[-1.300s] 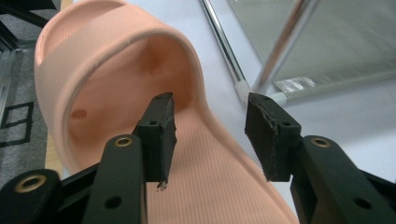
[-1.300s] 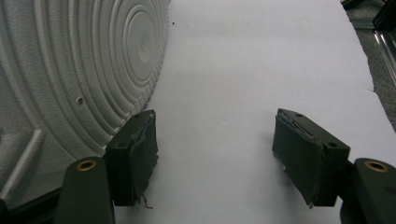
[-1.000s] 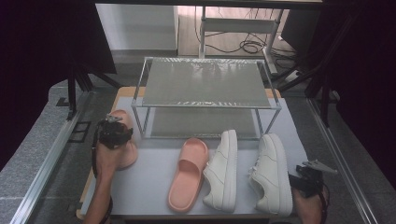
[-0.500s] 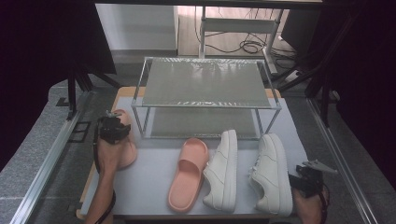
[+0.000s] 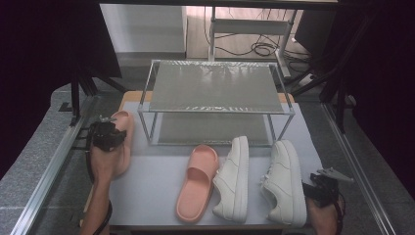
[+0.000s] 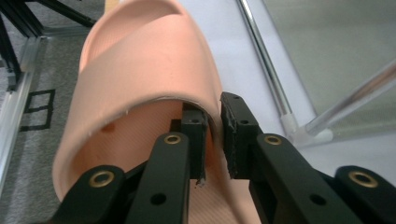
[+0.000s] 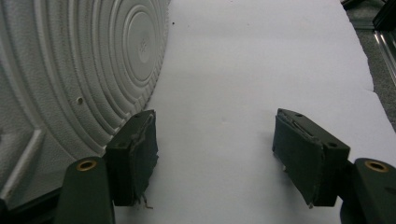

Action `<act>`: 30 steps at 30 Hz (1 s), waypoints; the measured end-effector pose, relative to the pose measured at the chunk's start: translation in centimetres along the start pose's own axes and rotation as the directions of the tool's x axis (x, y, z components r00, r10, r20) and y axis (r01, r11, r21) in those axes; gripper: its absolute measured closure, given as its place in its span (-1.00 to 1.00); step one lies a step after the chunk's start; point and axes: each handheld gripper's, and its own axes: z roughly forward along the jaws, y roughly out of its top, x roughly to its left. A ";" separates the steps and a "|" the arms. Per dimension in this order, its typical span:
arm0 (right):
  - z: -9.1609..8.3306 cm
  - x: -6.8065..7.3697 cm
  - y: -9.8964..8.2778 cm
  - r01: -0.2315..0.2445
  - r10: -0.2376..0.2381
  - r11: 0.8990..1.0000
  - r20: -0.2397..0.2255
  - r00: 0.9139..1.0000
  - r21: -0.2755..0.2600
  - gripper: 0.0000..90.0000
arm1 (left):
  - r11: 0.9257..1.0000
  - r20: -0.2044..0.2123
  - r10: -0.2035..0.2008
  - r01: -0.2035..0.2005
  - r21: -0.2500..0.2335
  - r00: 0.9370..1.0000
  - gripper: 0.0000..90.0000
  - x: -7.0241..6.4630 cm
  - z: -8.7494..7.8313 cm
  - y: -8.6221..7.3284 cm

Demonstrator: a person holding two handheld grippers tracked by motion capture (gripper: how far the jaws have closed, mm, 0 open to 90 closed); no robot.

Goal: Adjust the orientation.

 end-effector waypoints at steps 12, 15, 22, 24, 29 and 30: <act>0.0 0.0 0.0 0.000 0.000 1.000 0.000 1.000 0.000 -0.31 | 0.999 0.036 0.052 -0.051 -0.011 0.998 0.88 -0.1 -2.5 -1.5; 0.0 0.0 0.0 0.001 -0.001 1.000 -0.001 1.000 0.000 -0.31 | 0.997 0.045 0.075 -0.075 -0.011 0.996 0.88 -0.5 -3.2 -2.0; 0.0 0.0 0.0 0.000 0.000 1.000 -0.001 1.000 0.001 -0.31 | 0.989 0.052 0.145 -0.145 0.001 0.988 0.84 -1.6 -4.6 -2.9; 0.0 0.0 0.0 0.001 -0.001 1.000 0.000 1.000 0.000 -0.31 | 0.989 0.067 0.148 -0.148 -0.001 0.987 0.84 -1.7 -4.9 -3.1; 0.0 0.0 0.0 -0.001 0.001 1.000 0.000 1.000 0.000 -0.31 | 0.988 0.082 0.156 -0.157 -0.003 0.984 0.87 -1.7 -5.8 -4.0; 0.0 0.0 0.0 -0.001 0.001 1.000 0.000 1.000 0.000 -0.31 | 0.988 0.082 0.156 -0.157 -0.003 0.984 0.87 -1.7 -5.8 -4.0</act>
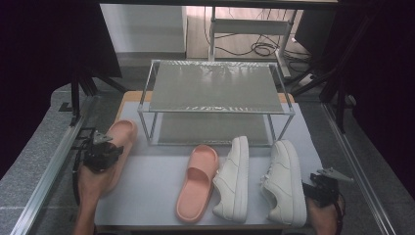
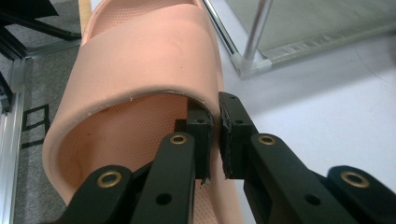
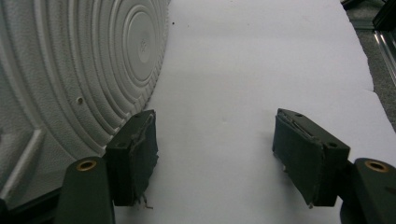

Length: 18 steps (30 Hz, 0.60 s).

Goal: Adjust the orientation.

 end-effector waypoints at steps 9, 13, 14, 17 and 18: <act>0.0 0.0 0.0 0.000 0.000 1.000 -0.001 1.000 0.000 -0.31 | 0.999 0.024 0.008 -0.009 0.037 1.000 0.88 -0.9 -1.3 -2.1; 0.0 0.0 0.0 0.000 0.000 1.000 -0.001 1.000 0.000 -0.31 | 0.999 0.052 0.013 -0.015 0.043 0.999 0.89 -1.7 -2.3 -3.3; 0.0 0.0 0.0 0.000 0.000 1.000 -0.001 1.000 0.000 -0.31 | 0.999 0.052 0.013 -0.015 0.043 0.999 0.89 -1.7 -2.3 -3.3; 0.0 0.0 0.0 0.000 0.000 1.000 -0.001 1.000 0.001 -0.31 | 0.998 0.058 0.029 -0.031 0.046 0.998 0.89 -2.4 -2.9 -4.0; 0.0 0.0 0.0 0.002 -0.002 1.000 0.000 1.000 0.001 -0.31 | 0.998 0.060 0.033 -0.036 0.044 0.998 0.89 -2.7 -3.1 -4.3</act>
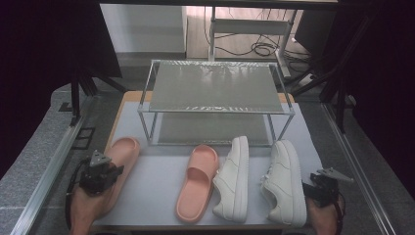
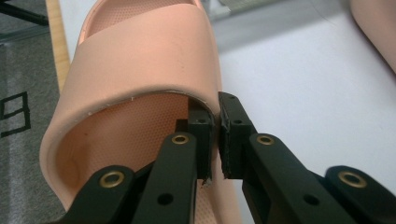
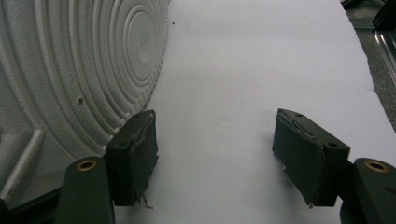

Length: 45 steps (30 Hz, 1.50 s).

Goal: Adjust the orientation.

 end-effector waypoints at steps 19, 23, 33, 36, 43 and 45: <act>0.0 0.0 0.0 -0.002 0.002 1.000 0.001 1.000 0.000 -0.31 | 0.994 0.107 0.110 -0.106 -0.039 0.988 0.88 -5.3 1.0 1.1; 0.0 0.0 0.0 -0.001 0.001 1.000 0.000 1.000 0.000 -0.31 | 0.993 0.117 0.110 -0.105 -0.046 0.987 0.88 -5.7 1.7 1.8; 0.0 0.0 0.0 -0.001 0.001 1.000 0.000 1.000 0.000 -0.31 | 0.992 0.137 0.109 -0.101 -0.070 0.985 0.88 -6.8 3.8 4.4; 0.0 0.0 0.0 -0.001 0.001 1.000 0.000 1.000 0.000 -0.31 | 0.993 0.139 0.099 -0.089 -0.075 0.985 0.88 -7.0 4.4 5.1; 0.0 0.0 0.0 -0.001 0.001 1.000 0.000 1.000 -0.002 -0.31 | 0.995 0.129 0.064 -0.054 -0.080 0.990 0.88 -7.2 6.4 7.1; 0.0 0.0 0.0 -0.003 0.003 1.000 0.000 1.000 -0.001 -0.31 | 0.995 0.127 0.059 -0.049 -0.084 0.990 0.88 -7.2 6.7 7.4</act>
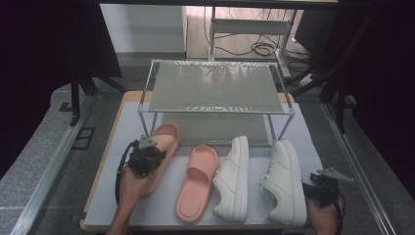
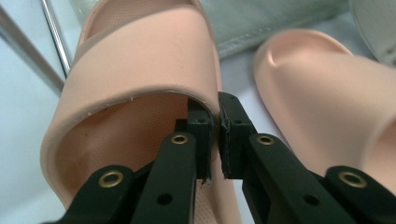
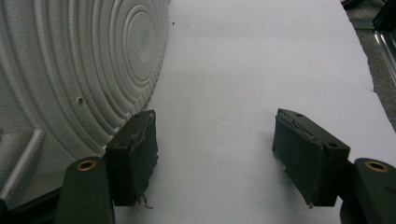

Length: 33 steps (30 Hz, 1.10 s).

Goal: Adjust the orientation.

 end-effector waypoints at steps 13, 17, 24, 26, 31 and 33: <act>0.0 0.0 0.0 0.002 -0.002 1.000 0.001 1.000 0.000 -0.31 | 0.999 -0.036 -0.026 0.025 -0.045 0.999 0.87 0.0 3.7 3.0; 0.0 0.0 0.0 0.003 -0.003 1.000 0.000 1.000 0.000 -0.31 | 0.997 -0.046 -0.041 0.037 -0.067 0.998 0.87 0.0 4.8 3.7; 0.0 0.0 0.0 0.002 -0.002 1.000 -0.001 1.000 -0.001 -0.31 | 0.997 -0.066 -0.056 0.052 -0.059 0.996 0.86 -0.1 7.2 4.6; 0.0 0.0 0.0 0.001 -0.001 1.000 -0.001 1.000 -0.001 -0.31 | 0.997 -0.070 -0.057 0.052 -0.060 0.996 0.84 -0.1 7.5 4.6; 0.0 0.0 0.0 0.003 -0.003 1.000 -0.001 1.000 -0.001 -0.31 | 0.999 -0.089 -0.023 0.019 -0.051 0.996 0.58 -0.4 6.8 5.4; 0.0 0.0 0.0 0.003 -0.003 1.000 -0.001 1.000 -0.001 -0.31 | 0.999 -0.084 -0.014 0.010 -0.044 0.996 0.54 -0.4 6.1 5.5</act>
